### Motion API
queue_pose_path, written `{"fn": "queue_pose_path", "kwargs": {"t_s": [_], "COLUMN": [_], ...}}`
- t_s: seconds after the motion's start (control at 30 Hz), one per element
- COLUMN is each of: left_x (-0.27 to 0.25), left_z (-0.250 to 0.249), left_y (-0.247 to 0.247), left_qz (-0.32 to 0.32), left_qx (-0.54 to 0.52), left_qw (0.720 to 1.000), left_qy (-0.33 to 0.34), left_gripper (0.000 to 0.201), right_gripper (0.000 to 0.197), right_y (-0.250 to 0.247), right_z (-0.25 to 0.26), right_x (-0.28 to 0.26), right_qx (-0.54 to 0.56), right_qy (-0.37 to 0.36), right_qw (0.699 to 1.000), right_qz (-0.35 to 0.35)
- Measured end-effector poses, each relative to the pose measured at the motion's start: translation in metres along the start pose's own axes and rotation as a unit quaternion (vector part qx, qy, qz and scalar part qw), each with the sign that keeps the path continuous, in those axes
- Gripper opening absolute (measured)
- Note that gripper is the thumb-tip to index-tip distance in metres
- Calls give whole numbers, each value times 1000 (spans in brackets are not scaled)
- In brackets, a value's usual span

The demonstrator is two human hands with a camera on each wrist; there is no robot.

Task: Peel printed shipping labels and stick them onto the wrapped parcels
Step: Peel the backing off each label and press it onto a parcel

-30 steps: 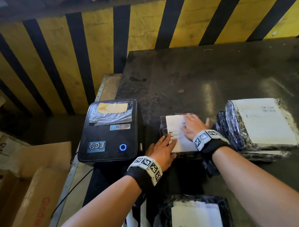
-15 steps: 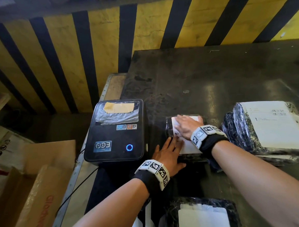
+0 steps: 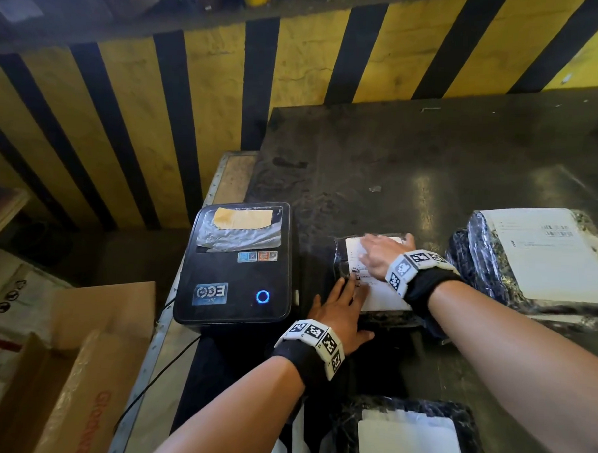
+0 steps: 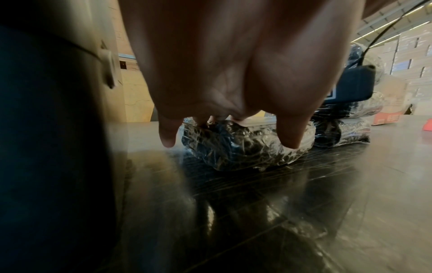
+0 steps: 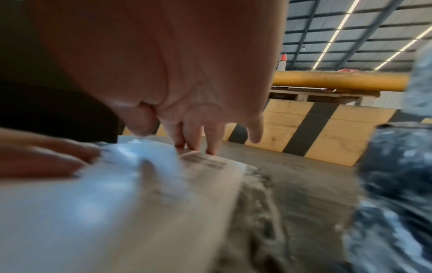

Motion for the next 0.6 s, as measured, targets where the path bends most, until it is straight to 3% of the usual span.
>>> {"fn": "queue_pose_path", "kwargs": {"t_s": [0.13,0.33,0.47,0.6], "left_x": [-1,-2,-1,-4], "left_z": [-3,-2,-3,-5], "left_y": [-2,-1,-3,-7], "left_qz": [6,-2,9,26], "left_qx": [4,-6,8,13], "left_qw": [1000,1000,1000,1000], "left_qy": [-3,5,-4,-6], "left_gripper": [86,87,88,88], "right_gripper": [42,25,46,51], "right_y": [-19,-3,18,15], "right_z": [-14,25,15,-2], "right_x": [-5,-2,-22,-32], "right_qx": [-9,-24,-53,-63], "right_qy": [81,-48,-50,-12], "right_qw": [995,999,997,998], "right_qz": [48,1,-1,22]}}
Point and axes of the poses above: each hand's wrist, its own x-axis towards the middle knuckle, its own y-axis out of the palm, z = x × y, the point moved 1 cm from there along x, towards the middle knuckle, and after that the axes turned 12 degrees about -y, right-handed, at the moved point
